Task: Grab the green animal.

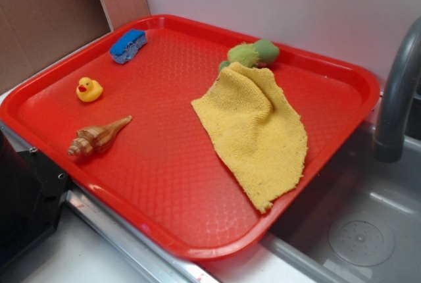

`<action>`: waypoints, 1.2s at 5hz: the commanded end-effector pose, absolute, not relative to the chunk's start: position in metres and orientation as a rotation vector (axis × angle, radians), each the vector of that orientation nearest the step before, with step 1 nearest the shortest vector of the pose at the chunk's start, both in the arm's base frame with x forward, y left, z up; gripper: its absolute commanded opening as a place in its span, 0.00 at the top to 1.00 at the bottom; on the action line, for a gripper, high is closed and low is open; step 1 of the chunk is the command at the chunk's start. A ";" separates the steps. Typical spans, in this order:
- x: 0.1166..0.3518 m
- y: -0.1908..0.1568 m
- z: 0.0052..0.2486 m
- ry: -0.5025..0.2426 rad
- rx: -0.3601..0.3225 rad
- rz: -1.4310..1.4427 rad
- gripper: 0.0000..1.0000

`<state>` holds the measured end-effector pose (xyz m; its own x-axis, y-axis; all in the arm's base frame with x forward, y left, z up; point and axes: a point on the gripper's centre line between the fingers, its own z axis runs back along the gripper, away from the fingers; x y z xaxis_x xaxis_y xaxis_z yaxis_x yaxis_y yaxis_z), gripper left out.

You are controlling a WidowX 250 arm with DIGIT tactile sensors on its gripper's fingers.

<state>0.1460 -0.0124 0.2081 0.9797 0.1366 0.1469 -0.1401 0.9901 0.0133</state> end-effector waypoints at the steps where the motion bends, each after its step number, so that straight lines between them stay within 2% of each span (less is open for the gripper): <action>1: 0.202 -0.019 0.181 -0.372 0.036 0.109 0.00; 2: 0.235 -0.026 0.160 -0.431 0.023 0.041 0.00; 3: 0.269 -0.035 0.136 -0.462 -0.021 -0.072 0.00; 4: 0.299 -0.041 0.114 -0.472 -0.006 -0.079 0.00; 5: 0.319 -0.048 0.096 -0.457 0.002 -0.104 0.00; 6: 0.329 -0.053 0.081 -0.438 0.021 -0.115 0.00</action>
<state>0.3186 -0.0469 0.0582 0.9286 -0.1198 0.3512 0.1086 0.9927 0.0516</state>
